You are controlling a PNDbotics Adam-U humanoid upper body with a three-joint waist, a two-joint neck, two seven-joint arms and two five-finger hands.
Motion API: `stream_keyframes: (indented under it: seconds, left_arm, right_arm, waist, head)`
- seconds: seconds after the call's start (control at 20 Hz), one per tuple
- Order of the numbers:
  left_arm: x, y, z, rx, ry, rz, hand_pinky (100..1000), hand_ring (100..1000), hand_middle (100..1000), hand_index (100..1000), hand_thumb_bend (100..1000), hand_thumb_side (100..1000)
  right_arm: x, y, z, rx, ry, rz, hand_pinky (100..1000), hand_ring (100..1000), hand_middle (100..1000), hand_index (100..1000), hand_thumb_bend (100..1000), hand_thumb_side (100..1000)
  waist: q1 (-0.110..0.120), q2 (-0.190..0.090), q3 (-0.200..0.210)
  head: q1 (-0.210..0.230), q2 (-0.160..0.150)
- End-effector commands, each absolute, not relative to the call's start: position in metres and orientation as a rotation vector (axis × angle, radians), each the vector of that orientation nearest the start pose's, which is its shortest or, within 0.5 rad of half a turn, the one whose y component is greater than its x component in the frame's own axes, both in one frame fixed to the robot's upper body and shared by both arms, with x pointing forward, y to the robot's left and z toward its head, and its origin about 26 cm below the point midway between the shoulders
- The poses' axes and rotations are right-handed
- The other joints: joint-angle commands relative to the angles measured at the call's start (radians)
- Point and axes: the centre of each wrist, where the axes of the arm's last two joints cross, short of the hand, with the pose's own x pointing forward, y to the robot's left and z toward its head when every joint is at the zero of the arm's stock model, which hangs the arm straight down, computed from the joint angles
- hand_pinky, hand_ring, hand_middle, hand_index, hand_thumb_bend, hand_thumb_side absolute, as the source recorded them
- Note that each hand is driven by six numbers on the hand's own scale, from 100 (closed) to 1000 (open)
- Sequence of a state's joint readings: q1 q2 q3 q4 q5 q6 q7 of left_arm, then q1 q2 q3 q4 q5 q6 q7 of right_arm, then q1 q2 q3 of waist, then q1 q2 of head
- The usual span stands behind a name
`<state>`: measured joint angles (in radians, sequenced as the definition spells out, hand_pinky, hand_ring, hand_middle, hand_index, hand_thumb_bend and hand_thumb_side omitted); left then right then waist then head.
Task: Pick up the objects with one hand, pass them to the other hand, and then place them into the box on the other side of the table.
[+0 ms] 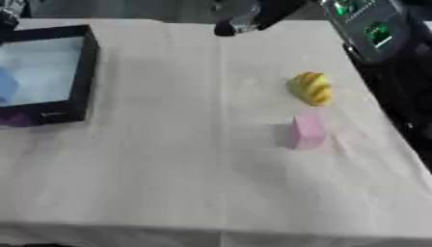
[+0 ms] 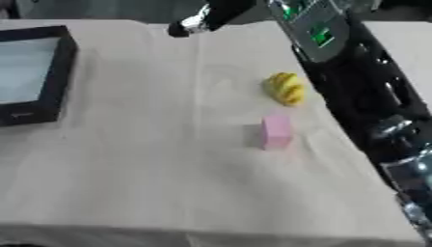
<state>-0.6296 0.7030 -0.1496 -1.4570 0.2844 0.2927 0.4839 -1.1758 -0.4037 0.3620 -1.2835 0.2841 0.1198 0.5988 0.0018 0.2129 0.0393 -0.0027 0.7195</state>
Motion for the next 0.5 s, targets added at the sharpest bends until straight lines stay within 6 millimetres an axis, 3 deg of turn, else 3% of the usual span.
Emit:
stream_keyframes:
  seconds: [0.05, 0.5]
  left_arm:
    - [0.389, 0.34, 0.243, 0.692, -1.83, -0.016, 634, 686, 670, 807, 570, 617]
    - [0.387, 0.342, 0.247, 0.724, -1.822, -0.034, 637, 688, 669, 805, 564, 606]
  right_arm:
    - [0.427, -0.162, 0.352, -0.338, -1.744, 1.579, 866, 855, 877, 865, 633, 361]
    - [0.404, -0.209, 0.354, -0.421, -1.631, 1.614, 859, 854, 865, 854, 634, 346]
  waist:
    - [-0.013, -0.043, -0.004]
    - [-0.018, -0.043, -0.012]
  head:
    - [0.003, 0.0]
    - [0.016, 0.001]
